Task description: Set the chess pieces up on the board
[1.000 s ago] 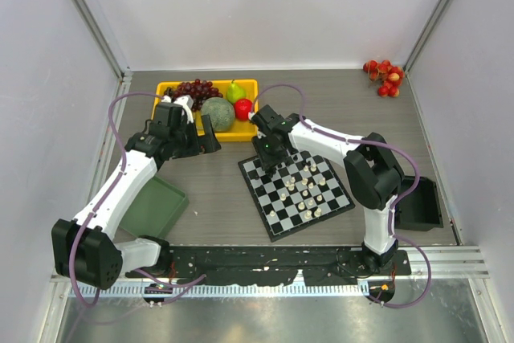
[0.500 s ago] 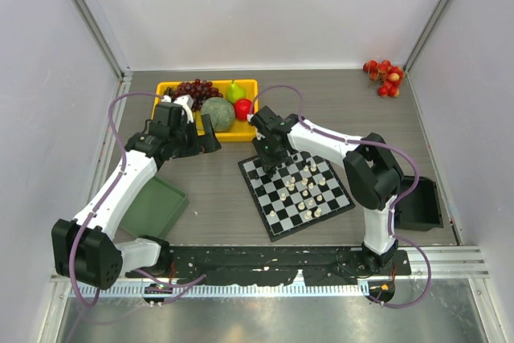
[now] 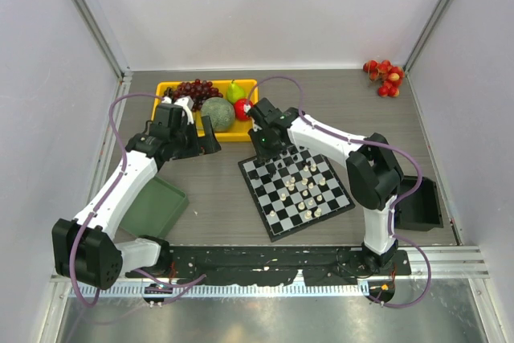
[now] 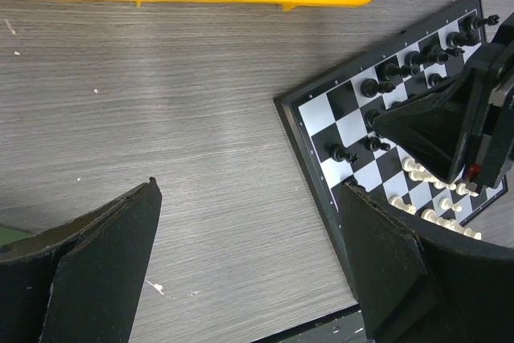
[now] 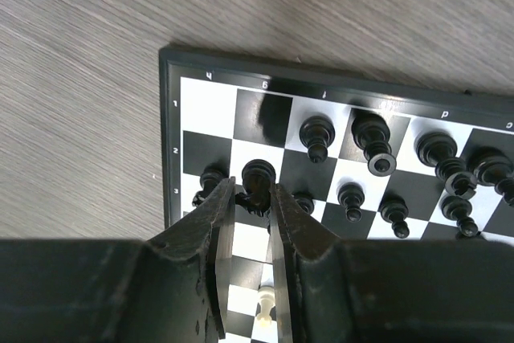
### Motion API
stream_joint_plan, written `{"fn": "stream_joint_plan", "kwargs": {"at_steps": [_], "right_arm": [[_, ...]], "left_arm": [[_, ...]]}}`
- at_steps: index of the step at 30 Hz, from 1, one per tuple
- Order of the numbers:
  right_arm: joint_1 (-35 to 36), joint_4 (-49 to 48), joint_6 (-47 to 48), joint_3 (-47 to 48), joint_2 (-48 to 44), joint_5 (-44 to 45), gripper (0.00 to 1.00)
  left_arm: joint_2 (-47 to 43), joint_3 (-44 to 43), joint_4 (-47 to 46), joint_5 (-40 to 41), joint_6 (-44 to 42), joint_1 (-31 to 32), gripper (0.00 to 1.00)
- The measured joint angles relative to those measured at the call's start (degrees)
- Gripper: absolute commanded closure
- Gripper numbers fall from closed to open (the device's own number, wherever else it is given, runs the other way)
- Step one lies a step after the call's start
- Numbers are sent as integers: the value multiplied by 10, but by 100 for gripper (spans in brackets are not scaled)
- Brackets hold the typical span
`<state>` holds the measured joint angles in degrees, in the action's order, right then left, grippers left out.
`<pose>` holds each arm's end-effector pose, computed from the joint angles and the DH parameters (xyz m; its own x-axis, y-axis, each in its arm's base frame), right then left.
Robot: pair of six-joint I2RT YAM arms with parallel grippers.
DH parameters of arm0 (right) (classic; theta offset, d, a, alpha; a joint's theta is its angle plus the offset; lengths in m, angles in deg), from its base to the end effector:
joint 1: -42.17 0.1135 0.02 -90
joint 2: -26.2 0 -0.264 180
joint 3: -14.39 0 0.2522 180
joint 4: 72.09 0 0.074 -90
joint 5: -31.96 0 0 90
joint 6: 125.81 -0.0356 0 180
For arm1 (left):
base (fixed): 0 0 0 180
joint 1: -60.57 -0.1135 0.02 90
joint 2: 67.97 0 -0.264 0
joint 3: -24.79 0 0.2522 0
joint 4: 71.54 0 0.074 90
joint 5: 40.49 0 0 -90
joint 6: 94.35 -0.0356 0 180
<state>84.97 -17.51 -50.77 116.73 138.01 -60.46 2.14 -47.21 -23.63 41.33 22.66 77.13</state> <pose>0.3033 0.2829 0.2186 -0.8161 -0.4042 -0.4130 -0.4986 0.8538 0.1496 0.2460 -0.0784 0.2915 -0.7856 -0.2354 -0.5722 0.0225 0.9133 -0.4066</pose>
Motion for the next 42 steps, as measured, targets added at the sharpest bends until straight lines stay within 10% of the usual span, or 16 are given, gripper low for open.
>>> {"fn": "stream_joint_plan", "kwargs": {"at_steps": [30, 42], "right_arm": [[0, -5, -6, 61, 73, 3, 76], [0, -1, -2, 65, 74, -9, 53]], "left_arm": [[0, 1, 0, 0, 0, 0, 1], [0, 1, 0, 0, 0, 0, 1]]}}
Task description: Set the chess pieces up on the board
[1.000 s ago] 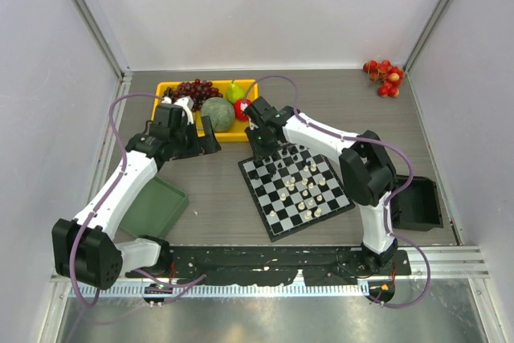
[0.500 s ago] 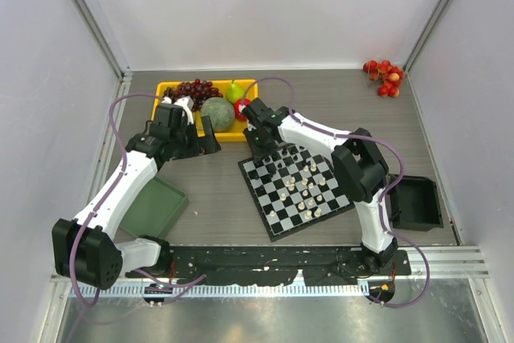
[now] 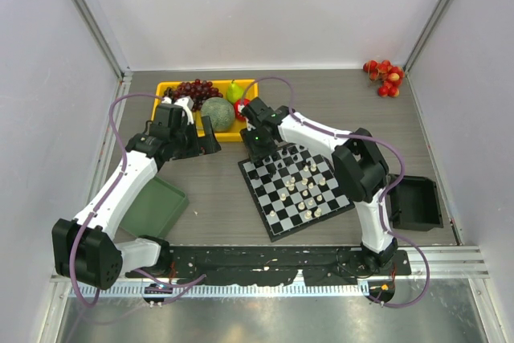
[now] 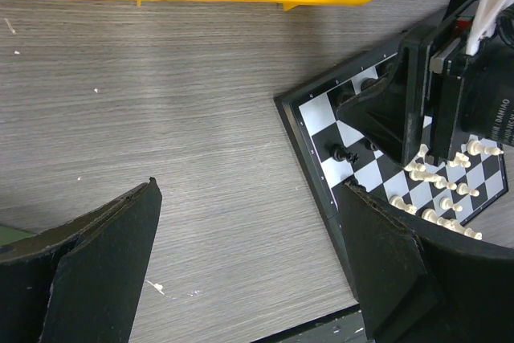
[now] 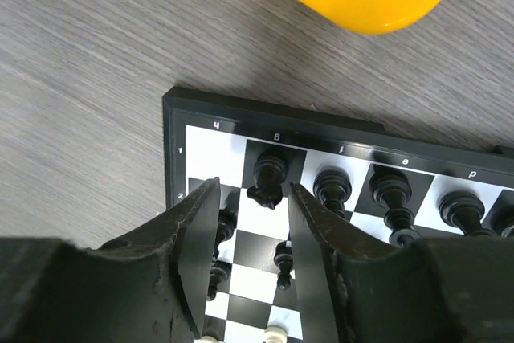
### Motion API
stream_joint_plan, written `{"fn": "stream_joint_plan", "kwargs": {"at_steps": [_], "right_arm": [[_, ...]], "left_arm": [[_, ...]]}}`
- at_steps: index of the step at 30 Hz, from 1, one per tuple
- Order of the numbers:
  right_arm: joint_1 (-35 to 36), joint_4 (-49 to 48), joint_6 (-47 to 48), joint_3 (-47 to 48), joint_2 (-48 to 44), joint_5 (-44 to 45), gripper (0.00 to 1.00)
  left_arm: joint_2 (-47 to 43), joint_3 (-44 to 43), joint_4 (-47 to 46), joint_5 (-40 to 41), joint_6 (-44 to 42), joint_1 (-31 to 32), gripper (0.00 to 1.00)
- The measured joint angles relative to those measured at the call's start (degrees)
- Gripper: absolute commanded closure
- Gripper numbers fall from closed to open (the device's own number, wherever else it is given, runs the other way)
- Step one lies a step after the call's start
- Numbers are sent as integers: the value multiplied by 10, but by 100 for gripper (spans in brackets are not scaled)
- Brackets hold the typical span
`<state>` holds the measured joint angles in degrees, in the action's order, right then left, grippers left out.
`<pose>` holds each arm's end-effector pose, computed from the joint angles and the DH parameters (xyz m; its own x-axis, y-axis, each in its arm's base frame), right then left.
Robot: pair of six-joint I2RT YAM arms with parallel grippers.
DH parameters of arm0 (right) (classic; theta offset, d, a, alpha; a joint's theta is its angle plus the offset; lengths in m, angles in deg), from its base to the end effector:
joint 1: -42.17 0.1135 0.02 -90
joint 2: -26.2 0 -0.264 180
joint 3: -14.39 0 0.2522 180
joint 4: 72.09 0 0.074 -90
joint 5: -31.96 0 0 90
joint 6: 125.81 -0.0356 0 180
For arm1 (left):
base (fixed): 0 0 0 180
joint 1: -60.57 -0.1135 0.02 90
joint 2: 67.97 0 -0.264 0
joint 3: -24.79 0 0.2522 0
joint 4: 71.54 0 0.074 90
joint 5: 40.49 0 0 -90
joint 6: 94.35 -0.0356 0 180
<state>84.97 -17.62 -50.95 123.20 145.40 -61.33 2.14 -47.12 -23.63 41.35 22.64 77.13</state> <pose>0.3239 0.3028 0.1993 -0.8230 -0.4067 -0.3965 -0.4986 0.8518 0.1611 0.2459 -0.0784 0.2909 -0.7864 -0.2348 -0.5713 0.0220 0.9137 -0.4058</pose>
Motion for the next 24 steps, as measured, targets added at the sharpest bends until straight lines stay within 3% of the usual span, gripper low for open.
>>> {"fn": "stream_joint_plan", "kwargs": {"at_steps": [12, 24], "right_arm": [[10, -2, 5, -16, -92, -27, 52], [23, 1, 4, -59, -68, -27, 52]], "left_arm": [[0, 0, 0, 0, 0, 0, 1], [0, 0, 0, 0, 0, 0, 1]]}}
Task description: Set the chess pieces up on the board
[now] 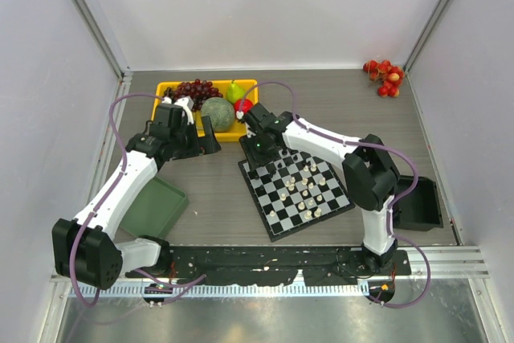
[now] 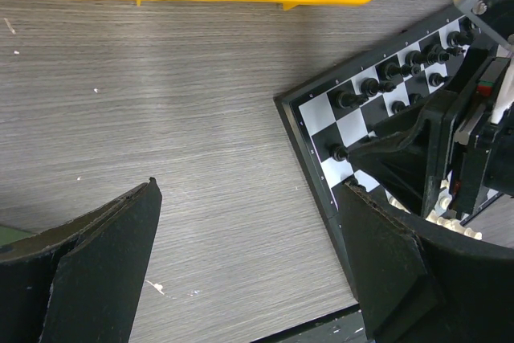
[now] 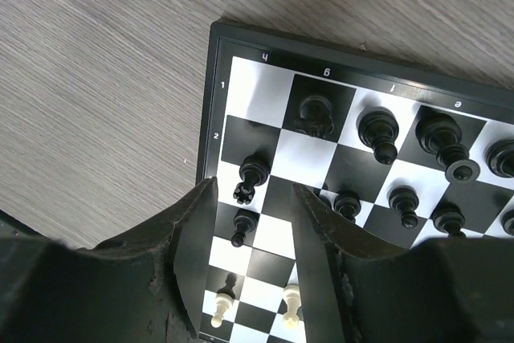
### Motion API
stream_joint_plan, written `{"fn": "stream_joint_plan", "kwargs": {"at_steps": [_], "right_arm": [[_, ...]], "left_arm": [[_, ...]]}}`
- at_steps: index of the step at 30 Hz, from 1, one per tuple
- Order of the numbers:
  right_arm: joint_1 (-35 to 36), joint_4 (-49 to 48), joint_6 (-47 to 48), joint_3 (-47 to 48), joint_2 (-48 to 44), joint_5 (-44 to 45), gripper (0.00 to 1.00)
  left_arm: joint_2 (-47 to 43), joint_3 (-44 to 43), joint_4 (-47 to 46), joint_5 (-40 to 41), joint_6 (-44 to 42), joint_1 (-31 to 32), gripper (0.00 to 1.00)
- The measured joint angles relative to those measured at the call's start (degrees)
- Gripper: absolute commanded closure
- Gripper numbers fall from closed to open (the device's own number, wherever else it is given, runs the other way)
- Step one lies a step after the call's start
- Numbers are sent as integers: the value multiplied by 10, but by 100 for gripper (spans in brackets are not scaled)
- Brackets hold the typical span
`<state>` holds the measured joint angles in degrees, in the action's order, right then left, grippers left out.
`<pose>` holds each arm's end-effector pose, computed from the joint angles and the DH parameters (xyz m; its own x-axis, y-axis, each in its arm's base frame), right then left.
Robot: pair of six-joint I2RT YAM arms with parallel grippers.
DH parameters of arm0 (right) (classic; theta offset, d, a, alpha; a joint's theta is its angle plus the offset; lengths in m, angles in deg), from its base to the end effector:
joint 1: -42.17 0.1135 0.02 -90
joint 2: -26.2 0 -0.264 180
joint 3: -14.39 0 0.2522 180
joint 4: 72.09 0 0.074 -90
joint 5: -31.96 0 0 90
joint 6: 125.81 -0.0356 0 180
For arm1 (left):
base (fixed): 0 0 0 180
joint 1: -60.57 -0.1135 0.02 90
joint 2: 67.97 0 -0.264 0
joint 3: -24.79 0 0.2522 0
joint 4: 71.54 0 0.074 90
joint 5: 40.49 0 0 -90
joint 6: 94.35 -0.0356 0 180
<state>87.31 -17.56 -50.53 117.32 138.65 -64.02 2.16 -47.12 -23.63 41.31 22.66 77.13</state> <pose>0.2918 0.2985 0.2174 -0.8007 -0.4464 -0.3994 -0.5518 0.8092 0.2018 0.2459 -0.0784 0.2909 -0.7868 -0.2350 -0.5707 0.0219 0.9135 -0.4063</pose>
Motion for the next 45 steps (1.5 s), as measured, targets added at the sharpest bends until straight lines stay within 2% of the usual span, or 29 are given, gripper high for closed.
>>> {"fn": "stream_joint_plan", "kwargs": {"at_steps": [3, 10, 17, 25, 32, 38, 43, 45], "right_arm": [[2, 0, 0, 0, 4, 3, 57], [5, 0, -2, 0, 24, 5, 58], [8, 1, -2, 0, 27, 5, 67], [13, 3, -2, 0, 27, 5, 64], [17, 8, -2, 0, 29, 5, 71], [19, 16, -2, 0, 37, 5, 71], [20, 17, -1, 0, 37, 5, 82], [20, 17, 0, 0, 37, 5, 83]], "left_arm": [[0, 0, 0, 0, 0, 0, 1], [0, 0, 0, 0, 0, 0, 1], [0, 0, 0, 0, 0, 0, 1], [0, 0, 0, 0, 0, 0, 1], [0, 3, 0, 0, 0, 0, 1], [0, 3, 0, 0, 0, 0, 1], [0, 3, 0, 0, 0, 0, 1], [0, 3, 0, 0, 0, 0, 1]]}}
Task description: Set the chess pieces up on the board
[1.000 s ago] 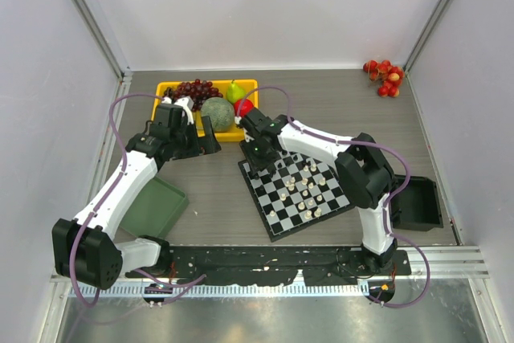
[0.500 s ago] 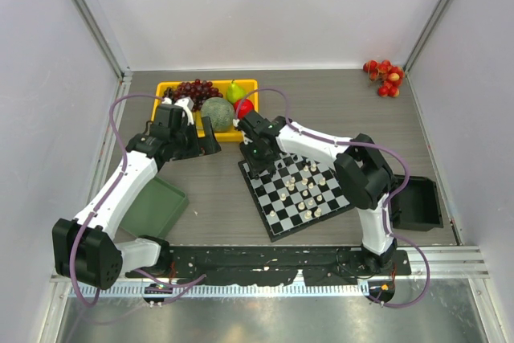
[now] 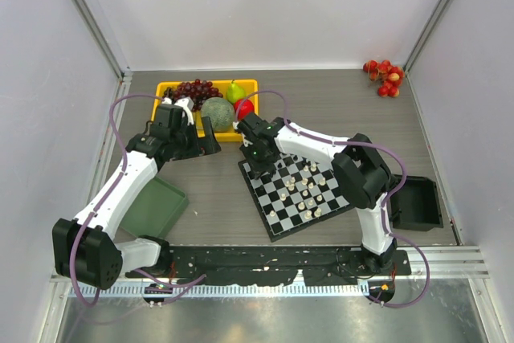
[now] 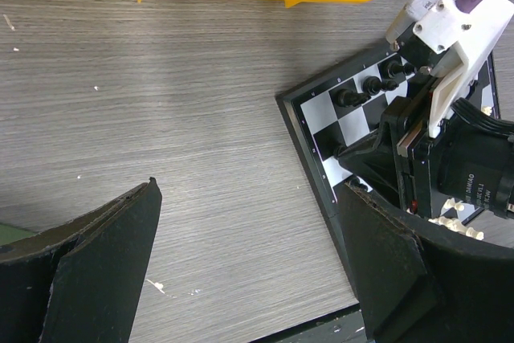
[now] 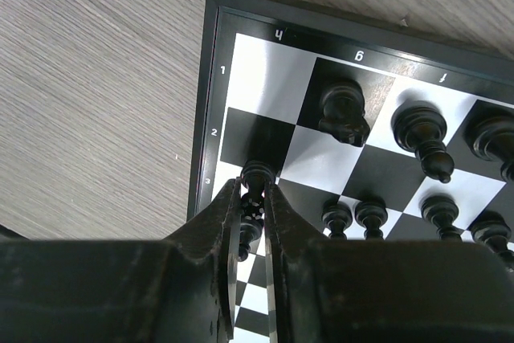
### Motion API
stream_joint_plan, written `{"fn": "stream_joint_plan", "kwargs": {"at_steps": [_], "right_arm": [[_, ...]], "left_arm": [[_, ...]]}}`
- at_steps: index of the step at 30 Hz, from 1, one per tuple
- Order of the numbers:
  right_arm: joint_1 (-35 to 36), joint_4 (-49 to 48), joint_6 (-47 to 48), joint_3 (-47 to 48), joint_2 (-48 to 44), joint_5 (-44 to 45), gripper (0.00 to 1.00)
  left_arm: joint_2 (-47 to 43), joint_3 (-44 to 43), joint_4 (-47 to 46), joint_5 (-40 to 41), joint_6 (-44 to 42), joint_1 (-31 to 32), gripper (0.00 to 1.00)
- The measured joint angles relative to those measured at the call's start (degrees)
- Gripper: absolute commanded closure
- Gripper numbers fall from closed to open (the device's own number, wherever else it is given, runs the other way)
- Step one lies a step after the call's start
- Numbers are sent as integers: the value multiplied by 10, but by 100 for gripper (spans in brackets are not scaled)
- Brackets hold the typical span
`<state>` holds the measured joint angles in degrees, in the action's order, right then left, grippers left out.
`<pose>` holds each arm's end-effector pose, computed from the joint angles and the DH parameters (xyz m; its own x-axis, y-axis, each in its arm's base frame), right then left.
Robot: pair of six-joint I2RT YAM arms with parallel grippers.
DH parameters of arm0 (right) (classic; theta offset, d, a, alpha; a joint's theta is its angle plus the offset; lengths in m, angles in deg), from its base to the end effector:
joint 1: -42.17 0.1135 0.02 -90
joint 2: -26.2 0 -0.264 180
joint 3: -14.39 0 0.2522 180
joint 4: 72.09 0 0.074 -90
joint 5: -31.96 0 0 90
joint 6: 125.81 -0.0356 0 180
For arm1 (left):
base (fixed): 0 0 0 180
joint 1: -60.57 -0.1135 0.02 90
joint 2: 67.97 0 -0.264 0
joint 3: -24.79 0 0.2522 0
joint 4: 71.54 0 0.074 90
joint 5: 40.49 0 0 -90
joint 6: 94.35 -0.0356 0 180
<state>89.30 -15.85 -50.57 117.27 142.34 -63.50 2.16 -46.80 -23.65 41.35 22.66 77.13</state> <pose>0.2833 0.3102 0.1901 -0.8079 -0.4975 -0.3159 -0.5651 0.8062 0.1754 0.2456 -0.0783 0.2891 -0.7894 -0.2343 -0.5674 0.0195 0.9143 -0.4046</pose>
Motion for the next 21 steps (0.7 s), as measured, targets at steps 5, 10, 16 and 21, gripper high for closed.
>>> {"fn": "stream_joint_plan", "kwargs": {"at_steps": [5, 10, 16, 21], "right_arm": [[0, 0, 1, 1, 0, 0, 84], [0, 0, 0, 15, 0, 5, 84], [0, -9, -4, 56, 7, 15, 83], [0, -19, -4, 78, 36, 24, 83]], "left_arm": [[0, 0, 0, 0, 0, 0, 1], [0, 0, 0, 0, 0, 0, 1], [0, 0, 0, 0, 0, 0, 1], [0, 0, 1, 0, 0, 0, 1]]}}
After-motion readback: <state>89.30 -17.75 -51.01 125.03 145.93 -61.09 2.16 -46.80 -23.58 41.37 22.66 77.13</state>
